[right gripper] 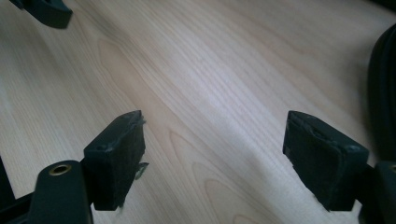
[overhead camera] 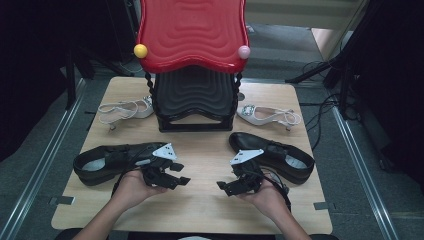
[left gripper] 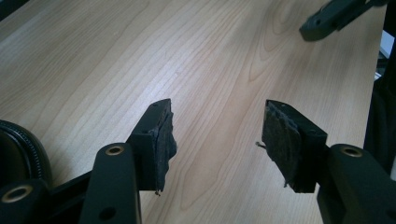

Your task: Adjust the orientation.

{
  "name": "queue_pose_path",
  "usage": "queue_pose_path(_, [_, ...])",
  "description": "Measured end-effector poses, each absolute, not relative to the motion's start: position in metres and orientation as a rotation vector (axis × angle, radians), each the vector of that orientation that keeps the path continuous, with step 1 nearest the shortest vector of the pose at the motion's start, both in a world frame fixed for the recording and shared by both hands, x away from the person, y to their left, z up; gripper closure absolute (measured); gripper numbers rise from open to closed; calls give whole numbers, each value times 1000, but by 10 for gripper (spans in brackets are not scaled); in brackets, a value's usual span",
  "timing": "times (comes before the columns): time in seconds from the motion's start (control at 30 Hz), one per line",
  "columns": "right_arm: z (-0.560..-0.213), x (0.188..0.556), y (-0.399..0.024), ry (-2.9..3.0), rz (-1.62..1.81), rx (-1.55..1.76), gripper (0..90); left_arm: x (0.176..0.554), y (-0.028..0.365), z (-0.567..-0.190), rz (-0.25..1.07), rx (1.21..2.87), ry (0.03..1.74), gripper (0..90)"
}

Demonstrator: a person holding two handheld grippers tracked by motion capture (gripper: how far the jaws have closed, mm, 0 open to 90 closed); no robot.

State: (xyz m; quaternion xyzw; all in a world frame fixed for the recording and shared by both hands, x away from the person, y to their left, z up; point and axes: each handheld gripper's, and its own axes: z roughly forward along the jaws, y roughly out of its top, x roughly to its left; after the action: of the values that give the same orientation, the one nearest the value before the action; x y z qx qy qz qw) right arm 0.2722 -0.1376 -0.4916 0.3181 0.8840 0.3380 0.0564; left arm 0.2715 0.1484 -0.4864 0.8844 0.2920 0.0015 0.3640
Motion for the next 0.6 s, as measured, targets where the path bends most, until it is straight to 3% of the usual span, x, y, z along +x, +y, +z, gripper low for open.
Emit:
queue_pose_path(0.1, [-486,271,-140,2665,1071,915,290,272,149,-485,-15,2270,747,395])
queue_pose_path(0.13, [-481,271,-143,2645,1113,910,371,272,149,-484,-21,2270,732,364])
queue_pose_path(0.2, [-478,272,-146,2641,1144,882,390,271,150,-482,-18,2273,716,363])
queue_pose_path(0.37, [-474,274,-151,2614,1164,895,414,269,150,-480,-25,2252,707,258])
queue_pose_path(0.43, [-474,275,-152,2620,1169,909,414,269,149,-478,-4,2259,724,254])
queue_pose_path(0.6, [-470,273,-158,2613,1193,931,431,267,152,-473,16,2258,707,337])
